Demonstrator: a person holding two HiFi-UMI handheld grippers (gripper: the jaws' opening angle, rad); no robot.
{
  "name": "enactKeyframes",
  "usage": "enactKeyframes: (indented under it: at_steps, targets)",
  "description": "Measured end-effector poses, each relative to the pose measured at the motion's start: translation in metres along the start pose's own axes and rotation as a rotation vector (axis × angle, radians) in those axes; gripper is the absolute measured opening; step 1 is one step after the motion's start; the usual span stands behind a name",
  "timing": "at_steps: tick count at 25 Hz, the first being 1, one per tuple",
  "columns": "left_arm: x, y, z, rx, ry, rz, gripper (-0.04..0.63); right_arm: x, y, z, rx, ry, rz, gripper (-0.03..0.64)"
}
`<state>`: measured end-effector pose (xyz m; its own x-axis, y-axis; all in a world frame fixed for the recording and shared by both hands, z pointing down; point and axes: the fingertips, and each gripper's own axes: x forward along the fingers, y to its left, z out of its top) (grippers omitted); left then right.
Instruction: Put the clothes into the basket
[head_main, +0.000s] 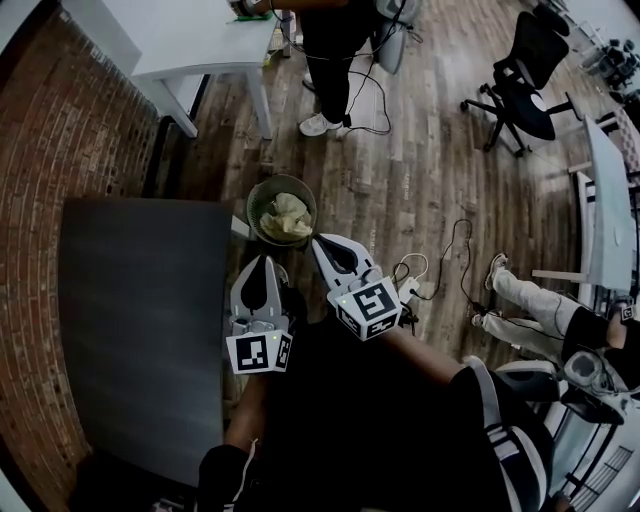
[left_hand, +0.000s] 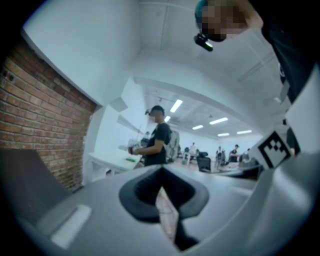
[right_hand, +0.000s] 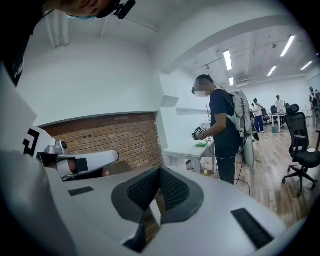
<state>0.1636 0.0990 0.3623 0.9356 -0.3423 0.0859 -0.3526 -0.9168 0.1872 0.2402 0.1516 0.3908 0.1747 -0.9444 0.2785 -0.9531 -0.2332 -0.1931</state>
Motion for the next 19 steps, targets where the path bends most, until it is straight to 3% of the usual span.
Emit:
enactKeyframes:
  at_steps: [19]
  targets:
    - [-0.008, -0.010, 0.002, 0.018, -0.012, -0.008, 0.005, -0.011, 0.007, 0.000, -0.021, -0.002, 0.010, 0.006]
